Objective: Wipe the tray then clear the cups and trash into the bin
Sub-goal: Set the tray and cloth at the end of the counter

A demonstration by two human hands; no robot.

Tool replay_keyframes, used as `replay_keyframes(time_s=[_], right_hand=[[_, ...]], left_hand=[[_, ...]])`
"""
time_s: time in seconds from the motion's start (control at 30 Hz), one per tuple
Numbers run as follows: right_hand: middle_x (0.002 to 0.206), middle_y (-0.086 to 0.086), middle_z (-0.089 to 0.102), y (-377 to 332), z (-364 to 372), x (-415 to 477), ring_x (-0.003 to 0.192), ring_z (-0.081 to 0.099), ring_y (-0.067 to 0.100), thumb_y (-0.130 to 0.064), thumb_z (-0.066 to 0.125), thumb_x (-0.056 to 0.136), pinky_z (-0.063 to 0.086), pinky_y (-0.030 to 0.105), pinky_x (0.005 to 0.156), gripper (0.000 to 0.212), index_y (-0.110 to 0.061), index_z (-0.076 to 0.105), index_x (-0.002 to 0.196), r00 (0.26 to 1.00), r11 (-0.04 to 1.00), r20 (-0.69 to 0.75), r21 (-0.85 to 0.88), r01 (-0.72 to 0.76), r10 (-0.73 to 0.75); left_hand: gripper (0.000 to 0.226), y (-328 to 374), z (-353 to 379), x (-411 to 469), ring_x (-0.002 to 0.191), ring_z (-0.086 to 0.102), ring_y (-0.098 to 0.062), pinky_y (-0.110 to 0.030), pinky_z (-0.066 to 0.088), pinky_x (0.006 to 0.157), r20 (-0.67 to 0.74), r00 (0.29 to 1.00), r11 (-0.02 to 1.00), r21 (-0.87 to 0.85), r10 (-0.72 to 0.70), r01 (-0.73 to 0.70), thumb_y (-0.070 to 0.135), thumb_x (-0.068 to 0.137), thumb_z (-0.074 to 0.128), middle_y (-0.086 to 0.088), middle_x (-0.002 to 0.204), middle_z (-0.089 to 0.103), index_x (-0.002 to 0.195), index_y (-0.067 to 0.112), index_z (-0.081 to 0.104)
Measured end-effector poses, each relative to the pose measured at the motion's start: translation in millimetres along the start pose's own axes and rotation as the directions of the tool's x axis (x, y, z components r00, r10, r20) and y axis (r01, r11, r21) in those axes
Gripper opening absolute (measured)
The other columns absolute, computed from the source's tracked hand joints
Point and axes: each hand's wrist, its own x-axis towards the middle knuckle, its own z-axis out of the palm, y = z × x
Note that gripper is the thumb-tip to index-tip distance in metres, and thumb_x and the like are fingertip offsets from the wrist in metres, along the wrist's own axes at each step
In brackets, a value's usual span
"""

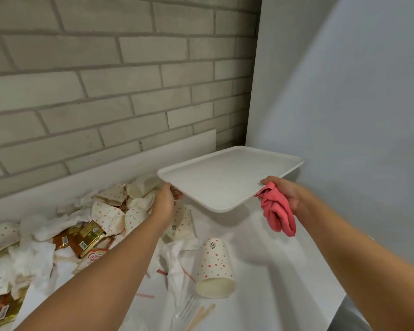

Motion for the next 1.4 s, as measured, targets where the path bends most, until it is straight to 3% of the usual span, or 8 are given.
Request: replay_keyframes(time_s=[0.17, 0.27, 0.4, 0.67, 0.87, 1.07, 1.2, 1.4], right_hand=[[0.046, 0.010, 0.058, 3.1, 2.5, 21.7, 0.034, 0.053, 0.019, -0.024, 0.048, 0.092, 0.046, 0.021, 0.039, 0.028, -0.002, 0.053, 0.075, 0.999, 1.000, -0.053, -0.004, -0.007, 0.006], [0.045, 0.010, 0.058, 5.7, 1.6, 34.1, 0.034, 0.053, 0.019, -0.023, 0.048, 0.091, 0.046, 0.022, 0.038, 0.025, -0.002, 0.052, 0.078, 0.996, 0.999, -0.084, -0.037, -0.017, 0.014], [0.046, 0.012, 0.060, 11.8, 1.4, 46.7, 0.034, 0.056, 0.020, -0.021, 0.046, 0.094, 0.048, 0.022, 0.038, 0.030, -0.001, 0.053, 0.072, 0.995, 0.992, -0.104, -0.122, -0.022, 0.009], [0.061, 0.013, 0.067, 8.4, 12.6, 74.3, 0.063, 0.060, 0.027, -0.011, 0.058, 0.090, 0.051, 0.036, 0.061, 0.013, -0.001, 0.057, 0.081, 0.979, 0.936, -0.204, -0.345, -0.068, -0.005], [0.105, 0.018, 0.071, 7.1, 11.4, 104.4, 0.100, 0.067, 0.032, -0.019, 0.062, 0.080, 0.052, 0.045, 0.093, 0.038, 0.005, 0.065, 0.110, 0.980, 0.836, -0.194, -0.529, -0.143, 0.044], [0.091, 0.019, 0.073, 0.3, 29.4, 98.7, 0.095, 0.068, 0.037, -0.020, 0.070, 0.078, 0.050, 0.052, 0.093, 0.019, -0.001, 0.070, 0.079, 0.972, 0.816, -0.234, -0.562, -0.133, -0.003], [0.098, 0.019, 0.072, 0.3, 33.9, 114.3, 0.096, 0.067, 0.037, -0.025, 0.071, 0.077, 0.050, 0.050, 0.094, 0.027, -0.002, 0.070, 0.089, 0.969, 0.770, -0.247, -0.613, -0.175, 0.024], [0.105, 0.016, 0.071, 4.0, 31.1, 138.7, 0.101, 0.067, 0.035, -0.031, 0.073, 0.067, 0.049, 0.047, 0.096, 0.046, -0.005, 0.069, 0.105, 0.975, 0.759, -0.210, -0.623, -0.191, 0.073]], left_hand=[[0.041, -18.7, -15.4, 10.8, 0.128, 0.038, -0.026, -0.038, 0.037, 0.102, 0.273, 0.958, 0.526, 0.803, 0.092, -0.279, 0.030, 0.091, 0.047, -0.006, 0.136, 0.044, 0.131, 0.019, 0.046], [0.048, -16.4, -18.7, 13.6, 0.134, 0.028, -0.026, -0.043, 0.026, 0.108, 0.283, 0.955, 0.189, 0.937, 0.084, -0.294, 0.037, 0.087, 0.051, -0.004, 0.143, 0.034, 0.134, 0.026, 0.043], [0.047, -9.9, -27.2, 23.0, 0.132, 0.030, -0.028, -0.039, 0.028, 0.104, 0.217, 0.975, 0.077, 0.972, 0.047, -0.220, 0.032, 0.088, 0.050, -0.008, 0.141, 0.034, 0.134, 0.021, 0.044], [0.035, 2.1, -37.7, 43.0, 0.112, 0.049, -0.027, -0.036, 0.040, 0.086, 0.121, 0.981, 0.052, 0.990, 0.148, -0.130, 0.038, 0.091, 0.045, -0.007, 0.116, 0.059, 0.107, 0.012, 0.063], [0.045, 20.1, -56.9, 72.8, 0.119, 0.037, -0.032, -0.039, 0.038, 0.094, 0.054, 0.957, -0.041, 0.998, 0.286, -0.045, 0.034, 0.090, 0.052, -0.015, 0.128, 0.037, 0.131, 0.017, 0.044], [0.062, 11.6, -76.8, 104.4, 0.119, 0.046, -0.035, -0.041, 0.036, 0.099, -0.026, 0.985, 0.025, 0.999, 0.171, 0.022, 0.045, 0.089, 0.052, -0.018, 0.129, 0.046, 0.140, 0.016, 0.028], [0.046, 4.3, -80.8, 111.0, 0.111, 0.051, -0.034, -0.041, 0.037, 0.094, -0.031, 0.974, 0.065, 0.998, 0.226, 0.017, 0.025, 0.094, 0.042, -0.017, 0.120, 0.053, 0.137, 0.014, 0.031], [0.060, 7.8, -71.0, 118.4, 0.123, 0.038, -0.038, -0.042, 0.034, 0.099, -0.077, 0.977, 0.142, 0.989, 0.200, 0.048, 0.052, 0.094, 0.032, -0.023, 0.134, 0.035, 0.143, 0.018, 0.024]])
